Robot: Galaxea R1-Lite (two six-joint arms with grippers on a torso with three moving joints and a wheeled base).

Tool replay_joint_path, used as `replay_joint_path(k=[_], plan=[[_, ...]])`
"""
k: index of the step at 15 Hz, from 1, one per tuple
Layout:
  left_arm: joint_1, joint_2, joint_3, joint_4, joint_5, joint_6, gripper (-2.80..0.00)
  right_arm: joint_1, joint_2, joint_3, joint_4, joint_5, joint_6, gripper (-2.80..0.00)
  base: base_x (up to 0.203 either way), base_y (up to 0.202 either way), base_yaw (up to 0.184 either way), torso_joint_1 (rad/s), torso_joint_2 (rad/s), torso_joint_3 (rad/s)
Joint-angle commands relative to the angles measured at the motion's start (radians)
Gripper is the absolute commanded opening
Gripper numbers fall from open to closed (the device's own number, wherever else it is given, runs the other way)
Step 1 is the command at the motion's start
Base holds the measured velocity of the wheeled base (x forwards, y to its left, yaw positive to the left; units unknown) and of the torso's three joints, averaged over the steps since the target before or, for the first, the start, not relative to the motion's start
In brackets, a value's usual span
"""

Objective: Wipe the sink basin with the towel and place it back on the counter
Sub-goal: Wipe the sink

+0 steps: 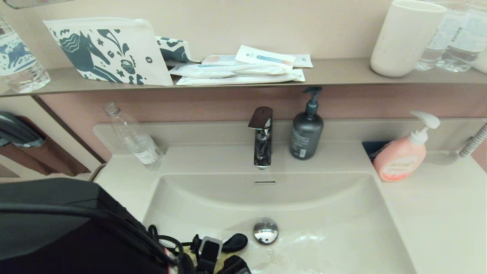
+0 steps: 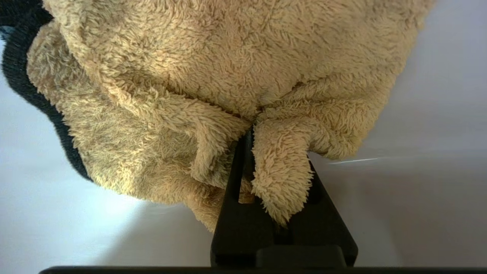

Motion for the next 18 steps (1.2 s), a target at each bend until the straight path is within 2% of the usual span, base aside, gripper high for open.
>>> replay_joint_path(k=[1,4,7,8,13,16,18], plan=[[0.066,-0.035,0.026,-0.011,0.033,0.068,-2.80,0.001,0.001,0.001,0.000,0.000,0.000,-2.80,0.000,0.000,0.000,0.000,0.00,0.000],[0.145,-0.037,0.023,-0.040,0.104,0.249,-2.80,0.001,0.001,-0.001,0.000,0.000,0.000,-2.80,0.000,0.000,0.000,0.000,0.00,0.000],[0.211,-0.034,-0.029,-0.065,0.155,0.419,-2.80,0.001,0.001,-0.001,0.000,0.000,0.000,-2.80,0.000,0.000,0.000,0.000,0.00,0.000],[0.237,-0.033,-0.046,-0.079,0.168,0.487,-2.80,0.001,0.001,0.000,0.000,-0.001,0.000,-2.80,0.000,0.000,0.000,0.000,0.00,0.000],[0.345,-0.030,-0.089,-0.113,0.191,0.721,-2.80,0.001,0.001,0.000,0.000,0.000,0.000,-2.80,0.000,0.000,0.000,0.000,0.00,0.000],[0.416,-0.041,-0.118,-0.243,0.211,0.885,-2.80,0.001,0.001,0.000,0.000,0.000,0.000,-2.80,0.000,0.000,0.000,0.000,0.00,0.000],[0.460,-0.047,-0.121,-0.353,0.212,1.039,-2.80,0.001,0.001,-0.001,0.000,0.000,0.000,-2.80,0.000,0.000,0.000,0.000,0.00,0.000]])
